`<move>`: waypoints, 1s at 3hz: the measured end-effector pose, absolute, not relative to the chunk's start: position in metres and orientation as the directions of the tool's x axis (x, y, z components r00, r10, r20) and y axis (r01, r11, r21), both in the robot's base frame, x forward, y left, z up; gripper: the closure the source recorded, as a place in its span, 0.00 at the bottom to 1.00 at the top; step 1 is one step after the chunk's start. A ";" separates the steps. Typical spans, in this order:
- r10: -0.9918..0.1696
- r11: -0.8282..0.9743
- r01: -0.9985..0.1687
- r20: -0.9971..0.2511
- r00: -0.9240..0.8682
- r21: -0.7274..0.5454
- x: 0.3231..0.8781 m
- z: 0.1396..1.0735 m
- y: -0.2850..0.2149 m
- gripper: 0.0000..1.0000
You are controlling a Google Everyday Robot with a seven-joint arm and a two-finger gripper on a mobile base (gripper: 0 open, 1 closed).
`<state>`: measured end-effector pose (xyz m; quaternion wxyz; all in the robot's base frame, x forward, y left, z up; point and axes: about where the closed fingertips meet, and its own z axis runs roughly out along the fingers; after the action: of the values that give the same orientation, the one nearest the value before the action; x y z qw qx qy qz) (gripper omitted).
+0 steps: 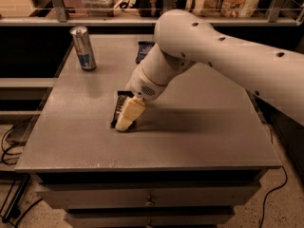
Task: Pick rxbar chocolate
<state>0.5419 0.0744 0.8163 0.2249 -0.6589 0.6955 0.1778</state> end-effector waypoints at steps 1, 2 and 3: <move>-0.837 0.069 -0.996 -0.547 -0.031 -0.049 0.542 0.821 0.074 0.63; -0.836 0.069 -0.996 -0.547 -0.031 -0.049 0.542 0.828 0.074 0.87; -0.836 0.069 -0.996 -0.547 -0.031 -0.049 0.542 0.828 0.074 1.00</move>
Offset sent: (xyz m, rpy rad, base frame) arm 0.0024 -0.0413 0.0526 0.0323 -0.0547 -0.0705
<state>0.5420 0.0742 0.8279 0.2250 -0.6588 0.6955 0.1777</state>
